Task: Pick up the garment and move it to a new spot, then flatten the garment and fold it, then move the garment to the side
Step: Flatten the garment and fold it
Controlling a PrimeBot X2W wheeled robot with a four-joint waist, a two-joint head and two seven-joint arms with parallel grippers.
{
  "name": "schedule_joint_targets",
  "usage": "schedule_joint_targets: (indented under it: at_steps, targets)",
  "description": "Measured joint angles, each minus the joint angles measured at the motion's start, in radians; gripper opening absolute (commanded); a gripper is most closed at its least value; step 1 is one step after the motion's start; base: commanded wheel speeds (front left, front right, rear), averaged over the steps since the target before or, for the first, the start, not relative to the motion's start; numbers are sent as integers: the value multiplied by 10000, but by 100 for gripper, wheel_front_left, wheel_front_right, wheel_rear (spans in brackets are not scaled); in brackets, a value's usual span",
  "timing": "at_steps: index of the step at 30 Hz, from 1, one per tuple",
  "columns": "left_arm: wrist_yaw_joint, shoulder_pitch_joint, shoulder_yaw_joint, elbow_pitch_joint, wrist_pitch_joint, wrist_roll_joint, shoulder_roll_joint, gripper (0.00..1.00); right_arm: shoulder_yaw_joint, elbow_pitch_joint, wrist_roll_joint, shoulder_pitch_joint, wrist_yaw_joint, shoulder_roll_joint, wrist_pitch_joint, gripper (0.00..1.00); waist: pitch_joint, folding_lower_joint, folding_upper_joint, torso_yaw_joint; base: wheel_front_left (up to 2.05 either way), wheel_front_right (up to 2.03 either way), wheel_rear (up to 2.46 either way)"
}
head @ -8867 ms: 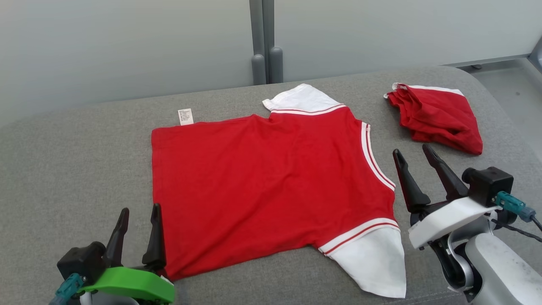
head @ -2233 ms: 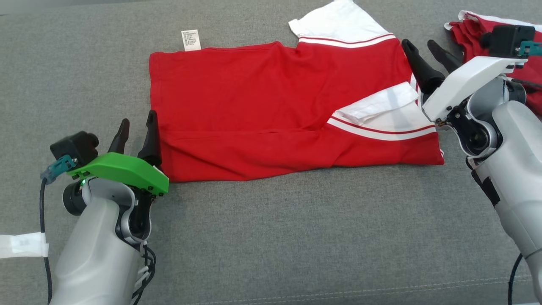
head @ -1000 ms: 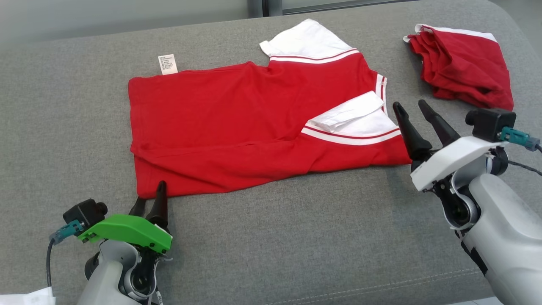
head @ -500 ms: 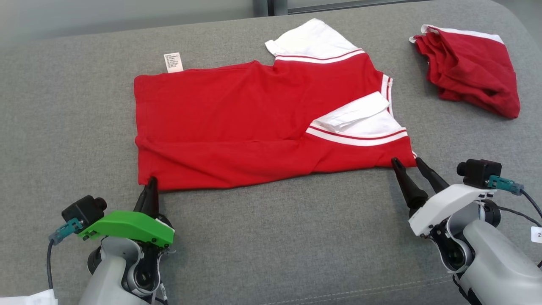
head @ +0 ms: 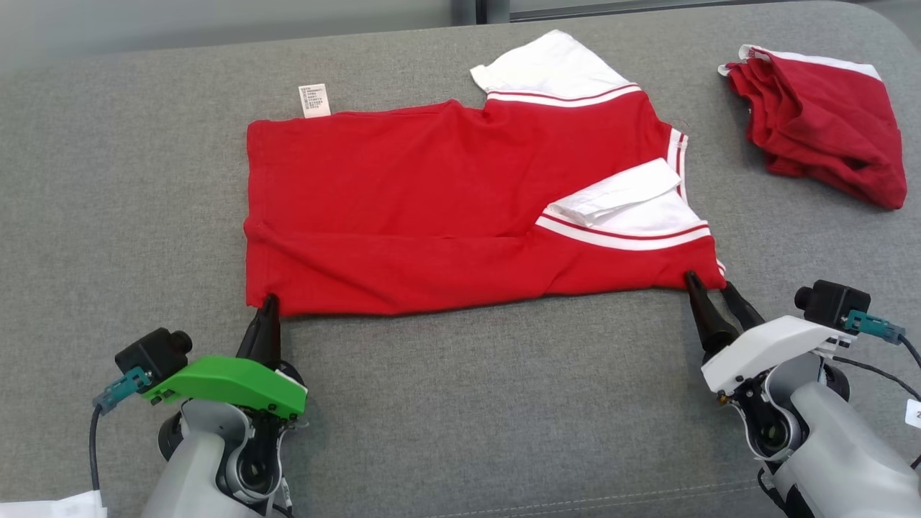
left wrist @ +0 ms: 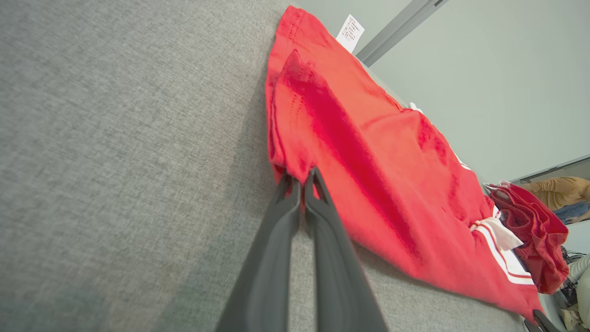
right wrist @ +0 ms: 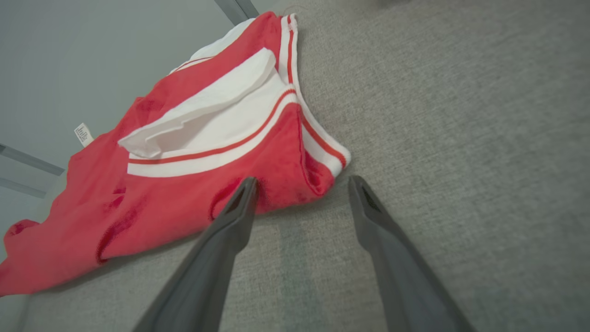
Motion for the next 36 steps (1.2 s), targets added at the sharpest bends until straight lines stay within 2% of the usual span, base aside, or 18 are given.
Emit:
schedule_joint_targets:
  at_steps: [2,3,4,5,7,8,11,21,36]
  targets:
    - [0,2,-23,-19,-10,0,-2,0,-159,77,360,-3,13,174,15,100,17,0,0,23,0,0,0]
    - [0,3,-27,-33,-10,0,-2,0,-245,119,512,-12,17,259,56,96,25,0,0,33,0,0,0]
    - [0,3,-33,-42,-10,0,-2,0,-322,151,635,-33,40,330,88,80,34,0,0,43,0,0,0]
    - [0,3,-40,-50,-10,0,-4,0,-405,173,763,-50,58,387,88,55,41,0,0,53,0,0,0]
    - [0,3,-63,-63,-12,0,-4,0,-504,251,917,-113,98,453,88,34,54,0,0,73,0,0,0]
    - [2,3,-73,-71,-12,0,-6,0,-516,295,918,-174,100,453,88,27,58,0,0,82,0,0,0]
    - [2,3,-100,-94,-42,0,-6,0,-508,416,903,-411,104,439,88,0,63,0,0,109,0,0,0]
    - [2,66,-33,-401,-278,2,-12,0,-426,372,848,-540,278,240,86,0,-50,0,0,168,0,0,0]
    - [21,1388,456,-1358,-539,10,119,0,-244,-1126,1091,699,395,-207,107,0,-537,0,0,-233,0,0,0]
